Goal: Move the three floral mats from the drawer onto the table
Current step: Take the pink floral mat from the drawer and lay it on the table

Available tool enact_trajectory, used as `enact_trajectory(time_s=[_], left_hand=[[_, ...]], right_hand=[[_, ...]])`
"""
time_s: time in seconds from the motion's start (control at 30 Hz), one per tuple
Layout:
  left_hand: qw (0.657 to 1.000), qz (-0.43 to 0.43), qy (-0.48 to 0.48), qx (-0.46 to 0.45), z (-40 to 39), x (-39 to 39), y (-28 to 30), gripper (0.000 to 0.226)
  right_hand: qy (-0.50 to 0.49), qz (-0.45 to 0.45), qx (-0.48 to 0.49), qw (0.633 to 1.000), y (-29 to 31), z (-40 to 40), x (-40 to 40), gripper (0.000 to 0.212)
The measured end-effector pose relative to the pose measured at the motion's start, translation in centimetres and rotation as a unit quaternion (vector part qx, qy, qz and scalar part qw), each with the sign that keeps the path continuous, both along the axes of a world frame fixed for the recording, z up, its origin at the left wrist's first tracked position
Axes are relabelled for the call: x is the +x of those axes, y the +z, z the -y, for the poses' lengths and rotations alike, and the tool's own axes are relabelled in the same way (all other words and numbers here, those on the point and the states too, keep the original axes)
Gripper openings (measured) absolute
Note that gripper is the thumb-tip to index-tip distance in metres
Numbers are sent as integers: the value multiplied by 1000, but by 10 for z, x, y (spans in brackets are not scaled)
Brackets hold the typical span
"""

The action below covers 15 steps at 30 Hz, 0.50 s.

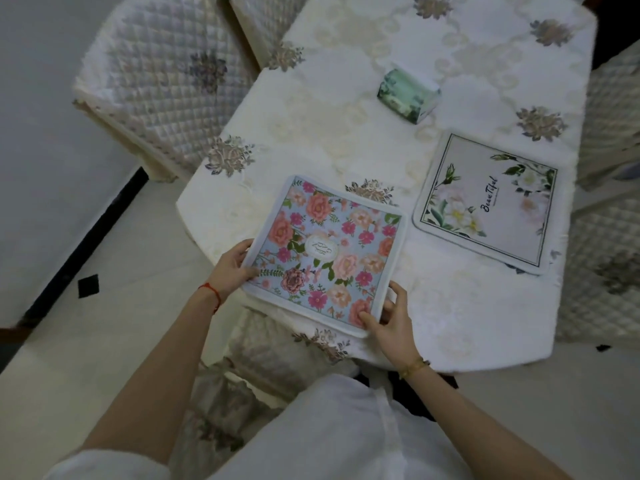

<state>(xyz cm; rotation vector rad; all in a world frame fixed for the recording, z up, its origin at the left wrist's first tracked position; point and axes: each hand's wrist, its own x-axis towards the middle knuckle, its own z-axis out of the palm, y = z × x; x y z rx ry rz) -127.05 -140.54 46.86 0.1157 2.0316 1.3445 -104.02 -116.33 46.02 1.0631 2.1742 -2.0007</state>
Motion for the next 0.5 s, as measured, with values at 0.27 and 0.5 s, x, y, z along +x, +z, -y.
enact_trajectory(time_s=[0.27,0.5], left_hand=[[999,-43,9,-31,9,1,-12,65],[993,-98,20,-59,10,7,-19,66]], right_hand=[[-27,20,-5,999,-16,4,6,69],[-36,40,27,998,-18,4,6,65]])
